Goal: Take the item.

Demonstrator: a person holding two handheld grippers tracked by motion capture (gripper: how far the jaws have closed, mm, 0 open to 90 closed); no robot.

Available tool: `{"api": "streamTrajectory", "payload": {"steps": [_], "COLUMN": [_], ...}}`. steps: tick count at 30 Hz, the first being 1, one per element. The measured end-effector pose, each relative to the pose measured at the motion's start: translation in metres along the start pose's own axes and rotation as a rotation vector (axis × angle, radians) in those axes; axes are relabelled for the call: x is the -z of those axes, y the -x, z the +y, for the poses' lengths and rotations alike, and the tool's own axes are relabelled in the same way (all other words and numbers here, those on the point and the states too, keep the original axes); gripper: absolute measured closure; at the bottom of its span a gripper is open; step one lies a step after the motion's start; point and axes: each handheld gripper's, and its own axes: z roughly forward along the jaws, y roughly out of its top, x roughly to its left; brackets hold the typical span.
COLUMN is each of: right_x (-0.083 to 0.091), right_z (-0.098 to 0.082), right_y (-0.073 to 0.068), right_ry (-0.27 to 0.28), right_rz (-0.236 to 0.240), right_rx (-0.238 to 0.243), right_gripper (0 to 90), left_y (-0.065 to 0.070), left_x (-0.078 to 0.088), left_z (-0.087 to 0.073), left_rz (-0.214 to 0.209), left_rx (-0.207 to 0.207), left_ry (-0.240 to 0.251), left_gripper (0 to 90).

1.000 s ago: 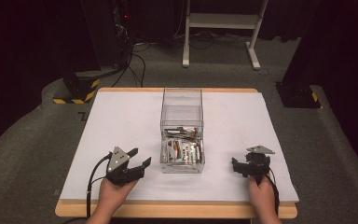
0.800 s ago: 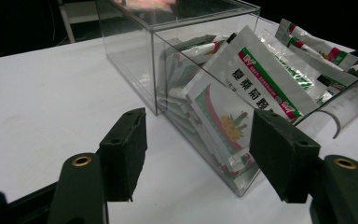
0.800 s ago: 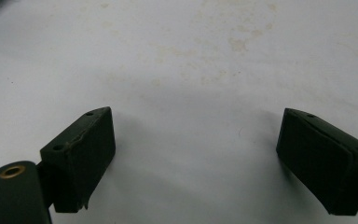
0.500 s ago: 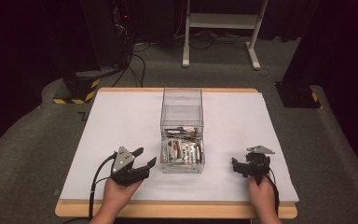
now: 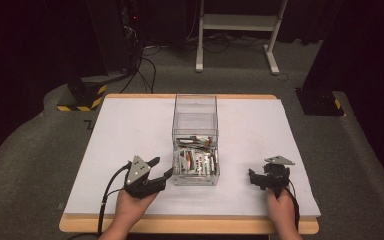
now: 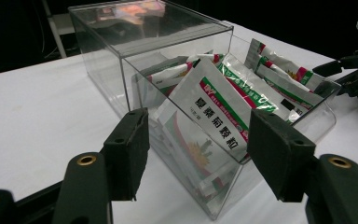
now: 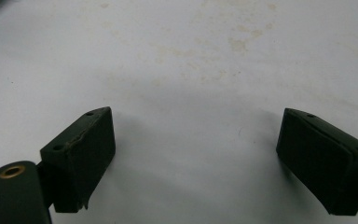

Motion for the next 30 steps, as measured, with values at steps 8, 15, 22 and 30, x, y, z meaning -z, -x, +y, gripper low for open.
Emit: {"api": "streamTrajectory", "payload": {"steps": [8, 15, 22, 30], "right_x": [0.000, 0.000, 0.000, 0.000], "right_z": [0.000, 0.000, 0.000, 0.000], "right_y": [0.000, 0.000, 0.000, 0.000], "right_ry": [0.000, 0.001, 0.000, 0.000], "right_rz": [0.000, 0.000, 0.001, 0.001], "right_rx": [0.000, 0.000, 0.000, 0.000], "right_gripper": [11.3, 11.3, 11.3, 11.3], "left_y": [0.006, 0.012, 0.017, 0.021], "left_x": [-0.007, -0.015, -0.022, -0.031], "left_z": [0.004, 0.007, 0.012, 0.018], "left_rz": [-0.014, -0.031, -0.033, -0.023], "left_rx": [-0.007, -0.018, -0.030, -0.047], "left_ry": [0.001, -0.003, -0.005, -0.011], "left_gripper": [39.8, 40.2, 40.4, 39.5]}}
